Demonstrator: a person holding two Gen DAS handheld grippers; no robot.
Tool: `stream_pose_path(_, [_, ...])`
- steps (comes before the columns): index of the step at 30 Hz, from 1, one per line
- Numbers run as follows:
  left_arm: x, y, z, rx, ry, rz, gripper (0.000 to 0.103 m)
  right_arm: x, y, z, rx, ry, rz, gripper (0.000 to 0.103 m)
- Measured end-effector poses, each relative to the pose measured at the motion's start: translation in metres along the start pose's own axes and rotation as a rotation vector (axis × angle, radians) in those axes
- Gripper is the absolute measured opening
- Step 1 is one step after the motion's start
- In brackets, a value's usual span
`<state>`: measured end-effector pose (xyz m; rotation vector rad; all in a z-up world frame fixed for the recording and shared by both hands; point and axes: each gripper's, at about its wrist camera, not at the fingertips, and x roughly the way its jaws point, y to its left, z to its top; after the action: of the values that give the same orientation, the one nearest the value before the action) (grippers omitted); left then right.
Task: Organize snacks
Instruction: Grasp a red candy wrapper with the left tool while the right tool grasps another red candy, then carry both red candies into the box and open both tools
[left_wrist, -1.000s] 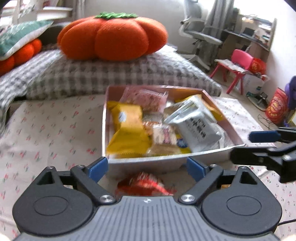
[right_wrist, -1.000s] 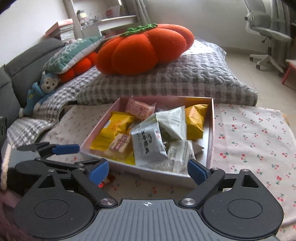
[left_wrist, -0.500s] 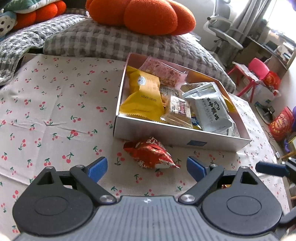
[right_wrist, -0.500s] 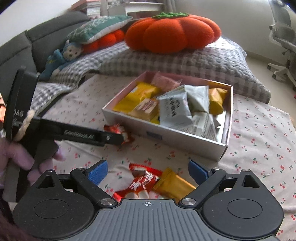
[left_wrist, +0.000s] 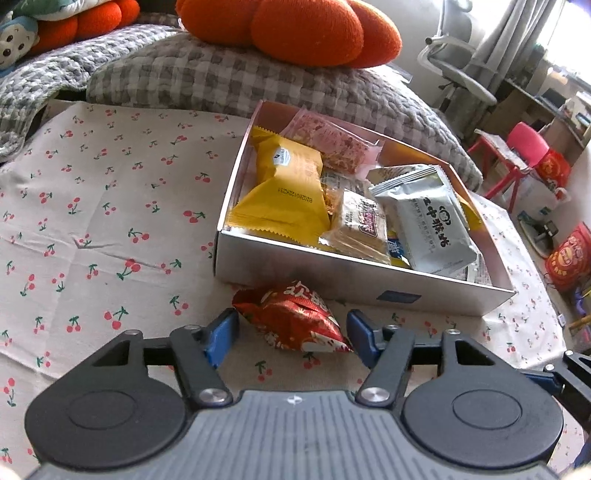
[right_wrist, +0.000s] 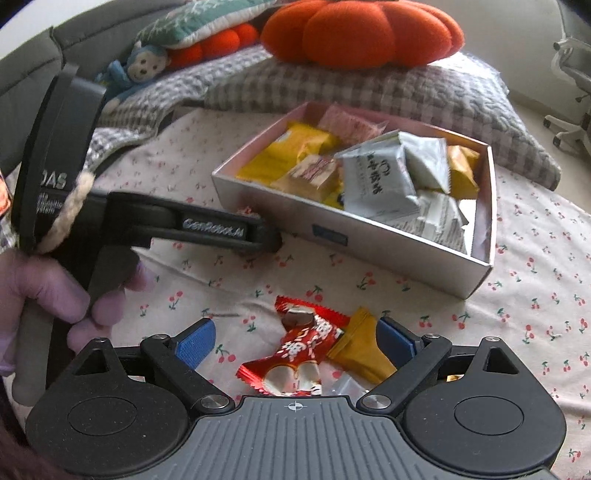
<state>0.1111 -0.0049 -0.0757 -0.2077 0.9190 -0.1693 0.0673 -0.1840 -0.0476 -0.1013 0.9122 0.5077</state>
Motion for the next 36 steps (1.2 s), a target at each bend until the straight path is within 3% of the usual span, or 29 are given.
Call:
stream_pose_path(6, [-0.001,0.005,0.003,-0.022,0.026,-0.01,0.043,0.004,0.008,0.0,-0.024,0.016,-0.015,0.092])
stream_pose_path(8, [-0.003,0.007,0.003,-0.03,0.036,-0.016,0.04,0.005,0.01,0.0,-0.032,0.025,-0.032,0.085])
stream_pose_path(13, [-0.008,0.01,0.002,-0.032,0.057,-0.021,0.031,0.002,0.011,0.005,-0.01,0.041,-0.028,0.053])
stream_pose_path(16, [-0.012,0.011,0.002,-0.031,0.061,-0.028,0.028,0.003,0.011,0.005,-0.007,0.057,-0.027,0.044])
stream_pose_path(23, [-0.016,0.007,0.002,0.004,0.063,-0.029,0.023,0.007,0.008,0.003,0.034,0.1,-0.017,0.038])
stream_pose_path(28, [-0.019,0.005,0.003,0.02,0.067,-0.035,0.021,0.011,0.003,0.004,0.071,0.12,-0.01,0.025])
stream_pose_path(36, [-0.027,0.001,0.005,0.04,0.056,-0.042,0.021,0.011,0.0,0.005,0.108,0.127,0.003,0.024])
